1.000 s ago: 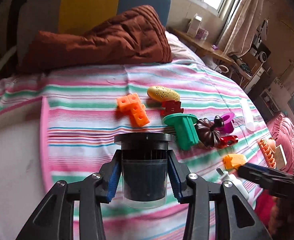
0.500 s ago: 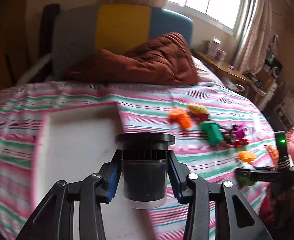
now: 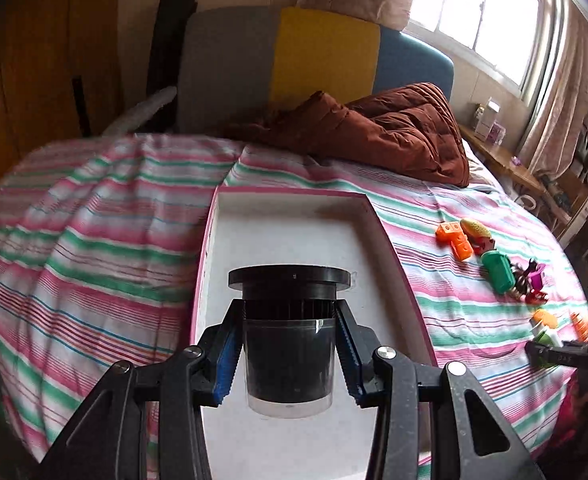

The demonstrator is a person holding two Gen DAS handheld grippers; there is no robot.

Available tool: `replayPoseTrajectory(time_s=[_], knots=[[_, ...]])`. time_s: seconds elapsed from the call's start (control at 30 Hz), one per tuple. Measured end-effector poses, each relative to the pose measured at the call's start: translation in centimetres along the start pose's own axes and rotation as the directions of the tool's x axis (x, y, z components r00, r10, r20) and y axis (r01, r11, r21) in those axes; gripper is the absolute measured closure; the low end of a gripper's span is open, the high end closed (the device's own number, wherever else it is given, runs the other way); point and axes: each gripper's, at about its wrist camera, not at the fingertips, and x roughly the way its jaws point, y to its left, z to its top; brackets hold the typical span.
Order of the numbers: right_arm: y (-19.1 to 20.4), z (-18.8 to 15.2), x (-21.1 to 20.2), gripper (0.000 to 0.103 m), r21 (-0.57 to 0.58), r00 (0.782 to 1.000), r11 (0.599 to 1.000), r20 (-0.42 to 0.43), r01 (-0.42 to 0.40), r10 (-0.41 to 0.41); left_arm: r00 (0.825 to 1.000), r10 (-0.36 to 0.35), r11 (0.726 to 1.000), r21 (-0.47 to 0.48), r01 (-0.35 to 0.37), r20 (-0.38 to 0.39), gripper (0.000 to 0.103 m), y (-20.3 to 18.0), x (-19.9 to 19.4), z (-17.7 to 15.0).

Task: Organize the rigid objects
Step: 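Carry the cup toward the tray with the left gripper while the right gripper grasps the white-green plug device, then lower the cup into the tray and open the left gripper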

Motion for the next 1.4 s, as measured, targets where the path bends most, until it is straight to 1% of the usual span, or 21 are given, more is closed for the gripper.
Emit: replayPoseTrajectory(time_s=[0.03, 0.1, 0.3, 0.37, 0.43, 0.5, 0.53, 0.67, 0.73, 0.8, 0.87, 0.93, 1.03, 1.07, 1.1, 1.2, 1.3, 1.4], knots=[[-0.1, 0.0, -0.1, 0.049, 0.002, 1.0, 1.0, 0.002, 0.003, -0.003, 1.0, -0.008, 1.0, -0.018, 0.008, -0.01, 0.059, 0.6, 0.4, 0.2], [0.1, -0.2, -0.2, 0.049, -0.005, 1.0, 1.0, 0.006, 0.012, -0.012, 0.999, -0.029, 0.999, -0.023, 0.028, -0.022, 0.059, 1.3, 1.2, 0.9], [0.9, -0.6, -0.3, 0.049, -0.025, 0.999, 0.999, 0.017, 0.044, -0.044, 0.998, -0.039, 0.999, 0.02, 0.04, -0.039, 0.059, 1.8, 4.2, 4.1], [0.4, -1.1, -0.8, 0.049, -0.03, 0.999, 0.998, 0.021, 0.046, -0.045, 0.998, -0.032, 0.999, 0.031, 0.033, -0.049, 0.059, 1.7, 5.3, 5.0], [0.7, -1.2, -0.8, 0.049, -0.034, 0.998, 0.998, 0.025, 0.053, -0.052, 0.999, 0.001, 0.999, 0.048, 0.001, -0.052, 0.059, 1.7, 6.8, 5.9], [0.8, -1.3, -0.8, 0.049, -0.037, 0.998, 0.998, 0.028, 0.059, -0.058, 0.998, 0.009, 0.999, 0.053, -0.006, -0.063, 0.059, 1.8, 8.0, 6.6], [0.9, -1.3, -0.9, 0.049, -0.035, 0.998, 0.998, 0.029, 0.061, -0.06, 0.998, 0.03, 0.998, 0.056, -0.027, -0.059, 0.059, 1.8, 8.6, 6.9], [2.1, -0.8, 0.2, 0.049, -0.032, 0.997, 0.997, 0.03, 0.067, -0.067, 0.995, 0.068, 0.996, 0.062, -0.063, -0.079, 0.059, 2.3, 10.6, 7.5], [2.2, -0.8, 0.2, 0.049, -0.031, 0.997, 0.997, 0.03, 0.07, -0.07, 0.993, 0.068, 0.996, 0.059, -0.063, -0.095, 0.059, 2.6, 11.2, 7.6], [2.4, -0.8, 0.2, 0.049, -0.033, 0.997, 0.997, 0.029, 0.074, -0.073, 0.993, 0.067, 0.997, 0.038, -0.064, -0.093, 0.059, 2.9, 11.0, 7.6], [2.5, -0.7, 0.3, 0.049, -0.034, 0.997, 0.997, 0.031, 0.076, -0.075, 0.995, 0.064, 0.997, 0.041, -0.061, -0.081, 0.057, 2.9, 10.4, 7.5], [2.6, -0.6, 0.3, 0.049, -0.036, 0.996, 0.996, 0.035, 0.079, -0.078, 0.995, 0.056, 0.997, 0.063, -0.051, -0.08, 0.05, 2.8, 9.8, 7.6], [2.7, -0.5, 0.4, 0.05, -0.034, 0.996, 0.996, 0.039, 0.085, -0.084, 0.993, 0.075, 0.993, 0.093, -0.066, -0.092, 0.043, 2.8, 9.9, 7.8], [2.7, -0.5, 0.4, 0.05, -0.033, 0.995, 0.996, 0.041, 0.087, -0.086, 0.992, 0.078, 0.994, 0.08, -0.07, -0.1, 0.04, 3.1, 9.9, 7.9], [2.7, -0.4, 0.5, 0.05, -0.031, 0.995, 0.996, 0.041, 0.088, -0.087, 0.992, 0.076, 0.995, 0.067, -0.069, -0.103, 0.034, 3.2, 9.9, 8.0], [2.6, -0.4, 0.3, 0.05, -0.016, 0.995, 0.996, 0.046, 0.087, -0.086, 0.994, 0.064, 0.998, 0.033, -0.061, -0.092, 0.033, 3.6, 8.2, 8.0], [3.0, -0.4, 0.3, 0.05, -0.021, 0.993, 0.995, 0.067, 0.095, -0.093, 0.996, 0.067, 0.997, 0.049, -0.064, -0.059, 0.029, 3.5, 6.2, 8.0], [3.4, -0.1, 0.3, 0.05, -0.011, 0.995, 0.997, 0.077, 0.07, -0.069, 0.997, 0.062, 0.997, 0.049, -0.059, -0.042, 0.028, 3.5, 4.2, 7.8]])
